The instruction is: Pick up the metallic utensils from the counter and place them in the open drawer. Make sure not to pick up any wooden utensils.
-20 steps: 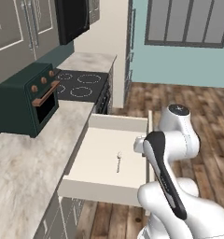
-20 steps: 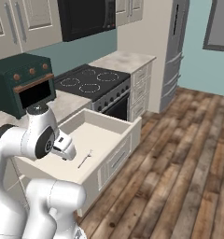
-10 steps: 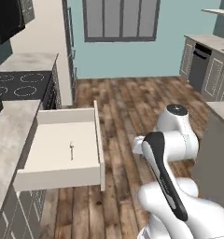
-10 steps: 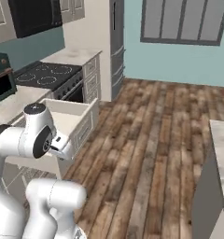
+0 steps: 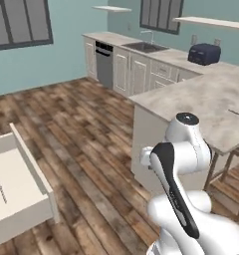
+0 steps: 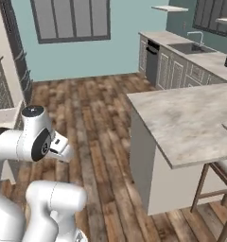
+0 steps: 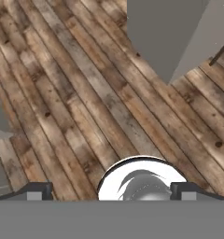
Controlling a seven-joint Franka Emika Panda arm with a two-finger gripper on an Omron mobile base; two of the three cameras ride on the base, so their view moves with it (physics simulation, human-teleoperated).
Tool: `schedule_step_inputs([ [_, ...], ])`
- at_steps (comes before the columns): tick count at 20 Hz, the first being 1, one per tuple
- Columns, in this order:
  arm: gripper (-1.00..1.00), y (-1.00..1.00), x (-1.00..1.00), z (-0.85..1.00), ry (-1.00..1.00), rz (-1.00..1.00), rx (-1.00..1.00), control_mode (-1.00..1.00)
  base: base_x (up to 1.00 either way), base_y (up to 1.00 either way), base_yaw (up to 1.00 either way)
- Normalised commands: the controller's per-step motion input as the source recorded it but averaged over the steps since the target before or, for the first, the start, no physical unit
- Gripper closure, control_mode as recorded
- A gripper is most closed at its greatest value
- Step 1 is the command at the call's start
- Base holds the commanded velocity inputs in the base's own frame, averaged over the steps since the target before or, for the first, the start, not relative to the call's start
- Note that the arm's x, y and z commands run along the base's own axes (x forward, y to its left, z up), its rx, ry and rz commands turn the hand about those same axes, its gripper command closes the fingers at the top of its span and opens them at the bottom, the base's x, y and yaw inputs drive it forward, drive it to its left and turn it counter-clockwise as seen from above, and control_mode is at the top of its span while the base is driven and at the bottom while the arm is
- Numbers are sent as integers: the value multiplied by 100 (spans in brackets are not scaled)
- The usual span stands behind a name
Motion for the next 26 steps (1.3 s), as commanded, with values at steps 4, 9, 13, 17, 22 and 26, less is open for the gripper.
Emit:
schedule_step_inputs([
  [4, -100, 0, 0, 0, 0, 0, 0, 100, -18, -49, -64],
  [9, -100, 0, 0, 0, 0, 0, 0, 100, 21, -98, -8],
  [13, -100, 0, 0, 0, 0, 0, 0, 100, 82, -100, 29],
  [17, -100, 0, 0, 0, 0, 0, 0, 100, 72, -100, 39],
  [22, -100, 0, 0, 0, 0, 0, 0, 100, 26, -100, 53],
  [26, -100, 0, 0, 0, 0, 0, 0, 100, -62, -100, 46],
])
